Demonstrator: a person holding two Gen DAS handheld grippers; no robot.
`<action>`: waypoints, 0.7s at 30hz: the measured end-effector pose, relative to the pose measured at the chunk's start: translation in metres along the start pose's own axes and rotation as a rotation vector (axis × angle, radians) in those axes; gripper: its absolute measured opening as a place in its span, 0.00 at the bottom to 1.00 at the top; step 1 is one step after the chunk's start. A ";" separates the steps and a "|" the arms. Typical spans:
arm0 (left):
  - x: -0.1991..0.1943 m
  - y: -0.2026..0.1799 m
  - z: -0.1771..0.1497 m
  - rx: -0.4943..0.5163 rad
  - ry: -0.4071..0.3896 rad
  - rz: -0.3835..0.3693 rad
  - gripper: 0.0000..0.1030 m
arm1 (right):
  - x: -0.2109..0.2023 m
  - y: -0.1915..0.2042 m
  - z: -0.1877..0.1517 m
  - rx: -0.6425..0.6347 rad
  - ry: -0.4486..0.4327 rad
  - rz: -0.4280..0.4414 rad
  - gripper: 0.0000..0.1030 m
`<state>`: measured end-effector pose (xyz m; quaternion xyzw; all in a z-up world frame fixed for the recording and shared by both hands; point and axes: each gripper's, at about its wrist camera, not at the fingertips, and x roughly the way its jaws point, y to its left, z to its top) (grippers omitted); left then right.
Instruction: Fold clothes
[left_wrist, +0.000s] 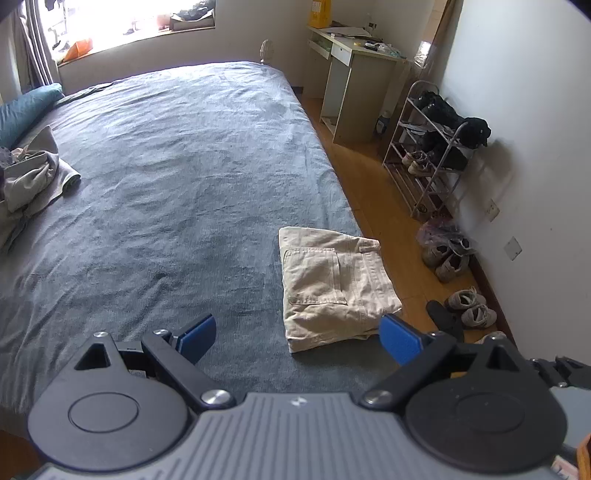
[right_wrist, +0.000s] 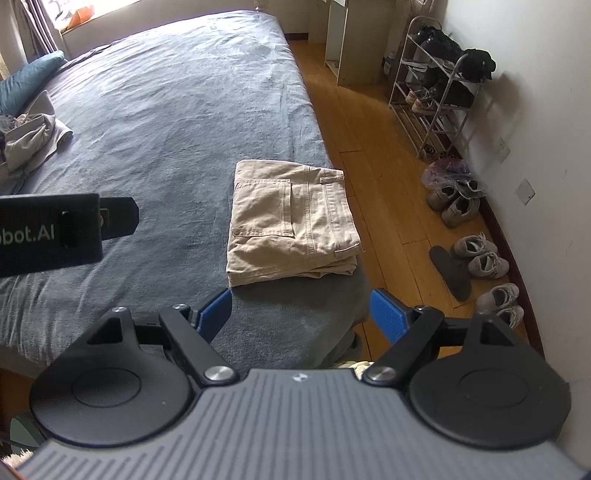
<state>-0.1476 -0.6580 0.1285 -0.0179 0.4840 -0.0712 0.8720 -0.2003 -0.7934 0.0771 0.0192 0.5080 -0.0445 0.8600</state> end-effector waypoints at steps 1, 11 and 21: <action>0.000 0.000 0.000 -0.001 0.002 0.000 0.93 | 0.000 0.000 0.000 0.002 0.001 0.000 0.80; 0.003 0.003 0.002 -0.004 0.012 0.003 0.93 | 0.004 0.000 0.003 0.003 0.011 -0.004 0.80; 0.008 0.005 0.003 -0.015 0.022 0.009 0.93 | 0.007 0.001 0.005 0.000 0.021 -0.011 0.80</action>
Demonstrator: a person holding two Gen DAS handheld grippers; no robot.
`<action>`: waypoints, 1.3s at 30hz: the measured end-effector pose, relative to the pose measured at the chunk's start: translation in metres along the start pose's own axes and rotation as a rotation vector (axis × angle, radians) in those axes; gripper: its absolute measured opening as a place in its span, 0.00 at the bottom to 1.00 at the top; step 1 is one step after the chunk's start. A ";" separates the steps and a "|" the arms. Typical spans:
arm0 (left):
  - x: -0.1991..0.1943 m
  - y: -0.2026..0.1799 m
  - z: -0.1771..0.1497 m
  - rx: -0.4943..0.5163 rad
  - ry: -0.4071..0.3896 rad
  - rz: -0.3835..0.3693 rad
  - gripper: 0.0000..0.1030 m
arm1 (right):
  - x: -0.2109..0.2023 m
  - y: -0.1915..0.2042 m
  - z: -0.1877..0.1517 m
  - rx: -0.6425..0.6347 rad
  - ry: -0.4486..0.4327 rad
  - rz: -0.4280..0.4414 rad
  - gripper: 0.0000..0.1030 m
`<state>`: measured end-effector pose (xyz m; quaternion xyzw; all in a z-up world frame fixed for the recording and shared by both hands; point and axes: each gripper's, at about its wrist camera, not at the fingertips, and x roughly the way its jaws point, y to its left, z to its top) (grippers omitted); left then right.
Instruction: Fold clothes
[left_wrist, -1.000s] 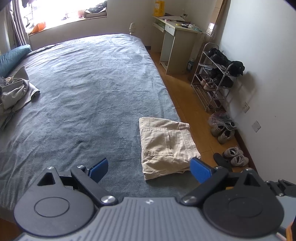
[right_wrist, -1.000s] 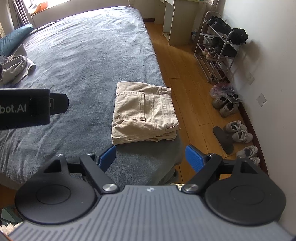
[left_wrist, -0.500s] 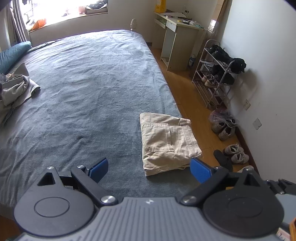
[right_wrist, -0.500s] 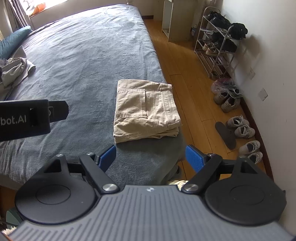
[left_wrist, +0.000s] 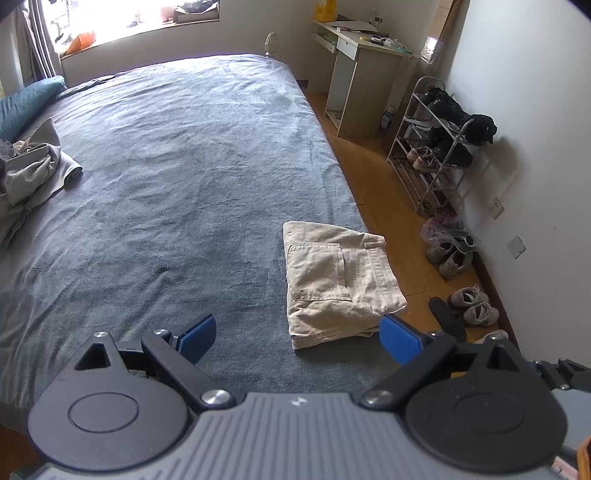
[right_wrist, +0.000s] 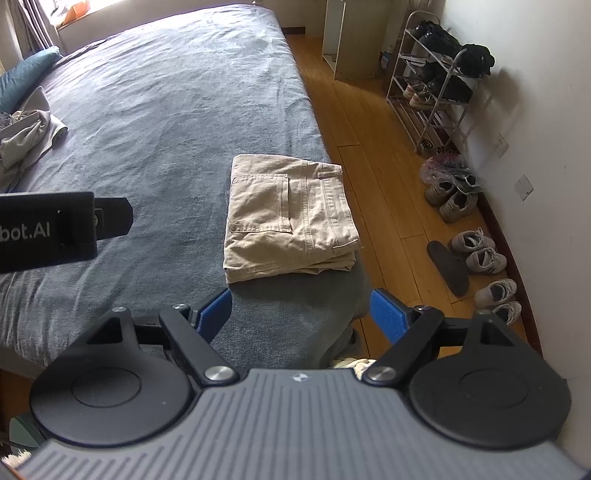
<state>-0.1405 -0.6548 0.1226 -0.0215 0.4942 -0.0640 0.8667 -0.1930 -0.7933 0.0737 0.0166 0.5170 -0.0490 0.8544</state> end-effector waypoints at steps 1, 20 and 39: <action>0.000 0.000 0.000 0.000 0.001 0.001 0.93 | 0.000 0.000 0.001 -0.001 0.000 0.000 0.80; 0.008 -0.002 0.004 0.006 0.014 0.012 0.93 | 0.006 -0.004 0.008 0.002 0.005 -0.006 0.80; 0.010 -0.002 0.005 0.007 0.018 0.026 0.93 | 0.009 -0.005 0.010 0.008 0.007 -0.008 0.80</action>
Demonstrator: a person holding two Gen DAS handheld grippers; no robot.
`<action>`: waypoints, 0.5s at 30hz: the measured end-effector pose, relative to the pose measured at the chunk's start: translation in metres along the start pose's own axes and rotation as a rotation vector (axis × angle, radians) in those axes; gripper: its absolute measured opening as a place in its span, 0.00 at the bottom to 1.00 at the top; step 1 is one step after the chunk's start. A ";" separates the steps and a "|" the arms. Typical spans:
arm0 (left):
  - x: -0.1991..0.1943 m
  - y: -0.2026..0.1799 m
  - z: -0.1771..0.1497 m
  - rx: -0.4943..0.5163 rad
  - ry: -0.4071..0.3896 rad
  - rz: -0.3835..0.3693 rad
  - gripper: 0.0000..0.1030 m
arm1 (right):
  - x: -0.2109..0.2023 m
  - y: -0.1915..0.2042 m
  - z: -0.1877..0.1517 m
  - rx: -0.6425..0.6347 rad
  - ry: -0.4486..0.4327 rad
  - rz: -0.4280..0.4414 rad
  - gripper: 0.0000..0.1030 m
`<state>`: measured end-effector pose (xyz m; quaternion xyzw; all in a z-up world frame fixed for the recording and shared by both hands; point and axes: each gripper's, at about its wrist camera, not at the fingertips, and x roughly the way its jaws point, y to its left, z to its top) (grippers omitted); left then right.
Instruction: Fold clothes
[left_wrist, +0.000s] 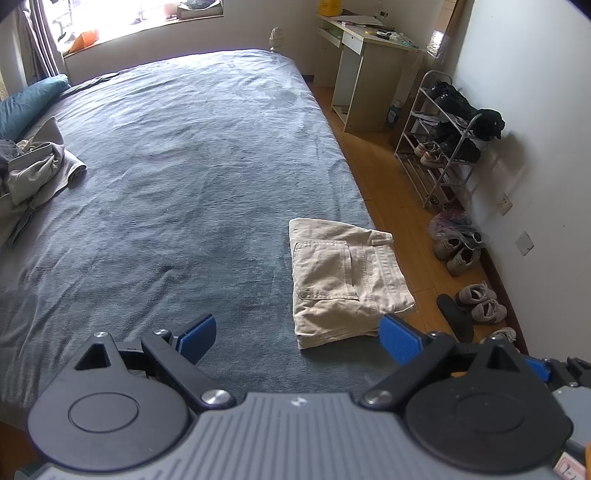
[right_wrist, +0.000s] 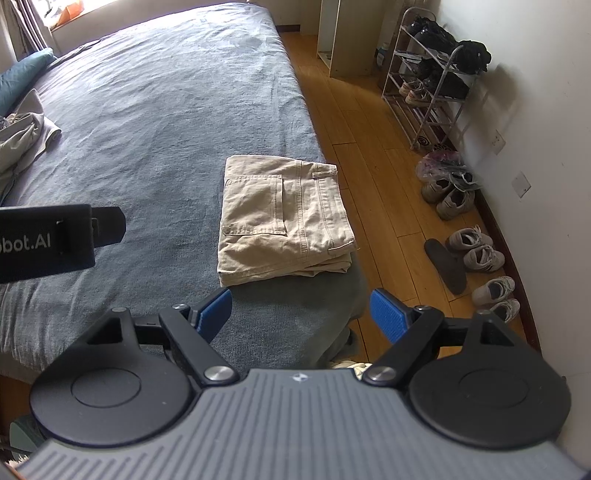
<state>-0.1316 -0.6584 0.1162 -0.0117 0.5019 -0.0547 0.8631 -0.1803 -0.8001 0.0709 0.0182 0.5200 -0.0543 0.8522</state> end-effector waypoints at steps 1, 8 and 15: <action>0.000 0.000 0.000 0.000 0.000 0.001 0.93 | 0.000 0.000 0.000 0.000 0.000 0.000 0.80; 0.000 0.001 0.000 -0.002 0.001 0.003 0.93 | 0.000 0.001 0.001 -0.001 0.000 -0.002 0.80; 0.000 0.002 0.000 0.000 0.002 0.004 0.93 | 0.000 0.002 0.002 -0.002 0.000 -0.004 0.80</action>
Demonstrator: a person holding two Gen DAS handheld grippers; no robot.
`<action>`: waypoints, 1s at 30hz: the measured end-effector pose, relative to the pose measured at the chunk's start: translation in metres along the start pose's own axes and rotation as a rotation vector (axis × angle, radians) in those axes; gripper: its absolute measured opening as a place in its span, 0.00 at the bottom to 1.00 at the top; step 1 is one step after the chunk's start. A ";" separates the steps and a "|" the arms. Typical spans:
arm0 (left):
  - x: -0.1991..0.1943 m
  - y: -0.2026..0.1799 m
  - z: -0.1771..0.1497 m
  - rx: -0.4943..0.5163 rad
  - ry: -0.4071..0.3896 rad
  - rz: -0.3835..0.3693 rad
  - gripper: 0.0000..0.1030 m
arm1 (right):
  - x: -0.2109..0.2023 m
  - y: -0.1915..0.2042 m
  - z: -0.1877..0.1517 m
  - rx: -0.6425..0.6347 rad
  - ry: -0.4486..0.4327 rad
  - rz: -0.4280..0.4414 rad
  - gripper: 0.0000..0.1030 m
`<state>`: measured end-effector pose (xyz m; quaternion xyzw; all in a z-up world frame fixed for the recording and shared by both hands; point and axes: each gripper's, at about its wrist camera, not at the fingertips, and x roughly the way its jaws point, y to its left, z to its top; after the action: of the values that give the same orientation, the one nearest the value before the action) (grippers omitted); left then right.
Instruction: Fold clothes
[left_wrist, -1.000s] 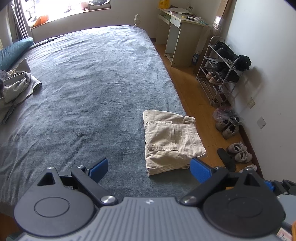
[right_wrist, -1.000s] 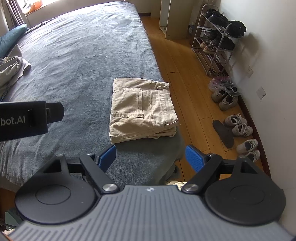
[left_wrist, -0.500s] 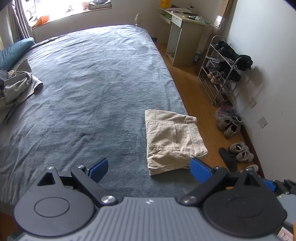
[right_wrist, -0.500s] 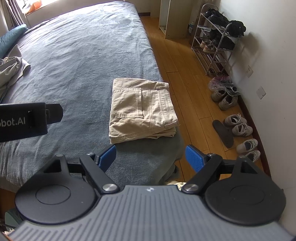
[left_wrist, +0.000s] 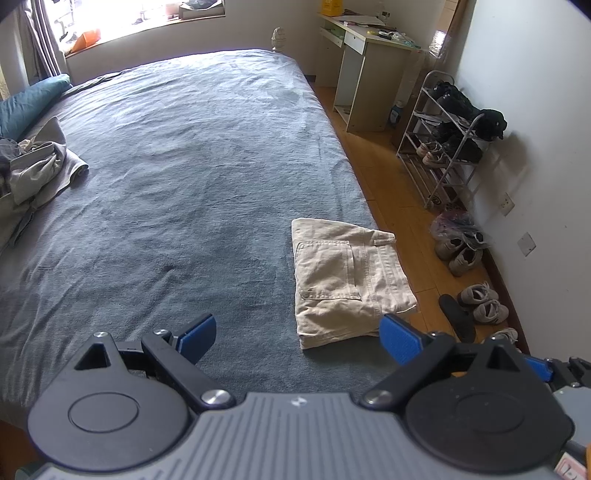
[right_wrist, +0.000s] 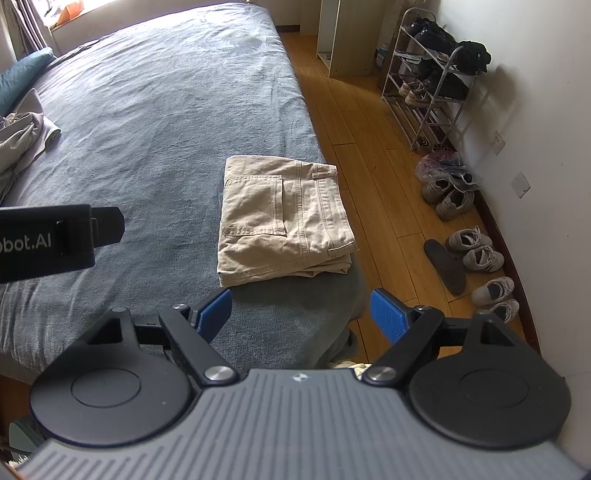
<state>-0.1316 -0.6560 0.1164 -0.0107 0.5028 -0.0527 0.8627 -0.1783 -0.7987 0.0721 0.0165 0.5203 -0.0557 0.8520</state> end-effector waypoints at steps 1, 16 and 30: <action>0.000 0.000 0.000 0.000 0.000 0.000 0.93 | 0.000 0.000 0.000 0.000 0.000 0.000 0.80; -0.001 0.000 0.000 -0.001 -0.001 0.008 0.93 | 0.000 0.002 -0.002 -0.003 -0.004 0.001 0.80; 0.001 0.000 0.000 -0.003 0.006 0.013 0.93 | 0.000 0.000 -0.001 -0.003 -0.001 0.000 0.80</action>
<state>-0.1308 -0.6563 0.1151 -0.0084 0.5056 -0.0465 0.8615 -0.1791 -0.7982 0.0711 0.0153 0.5199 -0.0549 0.8523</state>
